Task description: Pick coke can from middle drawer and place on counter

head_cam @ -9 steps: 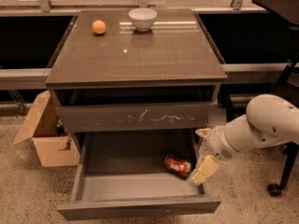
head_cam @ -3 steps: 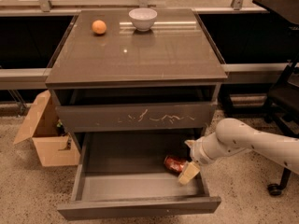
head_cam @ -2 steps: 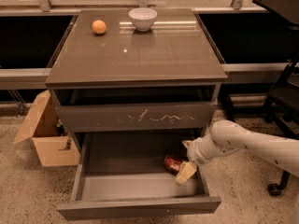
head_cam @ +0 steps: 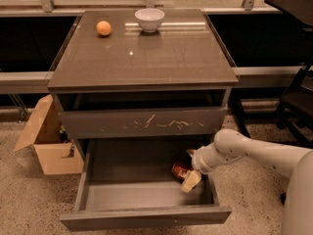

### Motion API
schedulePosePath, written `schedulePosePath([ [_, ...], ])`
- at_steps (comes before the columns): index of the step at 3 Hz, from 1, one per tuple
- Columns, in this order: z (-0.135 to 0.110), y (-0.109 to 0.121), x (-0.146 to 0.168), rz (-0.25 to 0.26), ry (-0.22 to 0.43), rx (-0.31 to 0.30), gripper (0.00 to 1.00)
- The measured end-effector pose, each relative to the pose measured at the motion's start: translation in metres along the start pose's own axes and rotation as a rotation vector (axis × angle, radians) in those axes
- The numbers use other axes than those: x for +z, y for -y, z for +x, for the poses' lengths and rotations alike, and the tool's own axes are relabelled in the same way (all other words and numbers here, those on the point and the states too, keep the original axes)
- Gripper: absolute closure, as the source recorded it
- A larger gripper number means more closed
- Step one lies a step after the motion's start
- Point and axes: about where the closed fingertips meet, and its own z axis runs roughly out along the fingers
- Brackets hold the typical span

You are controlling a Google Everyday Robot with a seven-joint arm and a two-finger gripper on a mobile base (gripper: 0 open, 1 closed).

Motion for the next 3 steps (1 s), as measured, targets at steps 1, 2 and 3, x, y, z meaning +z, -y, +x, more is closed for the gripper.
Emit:
schedulePosePath([
  [1,0.007,0.007,0.018,-0.008,-0.007,-0.004,0.0],
  [2,0.015,0.013,0.035,-0.018,-0.018,0.0,0.0],
  [3,0.02,0.015,0.045,-0.026,-0.026,0.004,0.0],
])
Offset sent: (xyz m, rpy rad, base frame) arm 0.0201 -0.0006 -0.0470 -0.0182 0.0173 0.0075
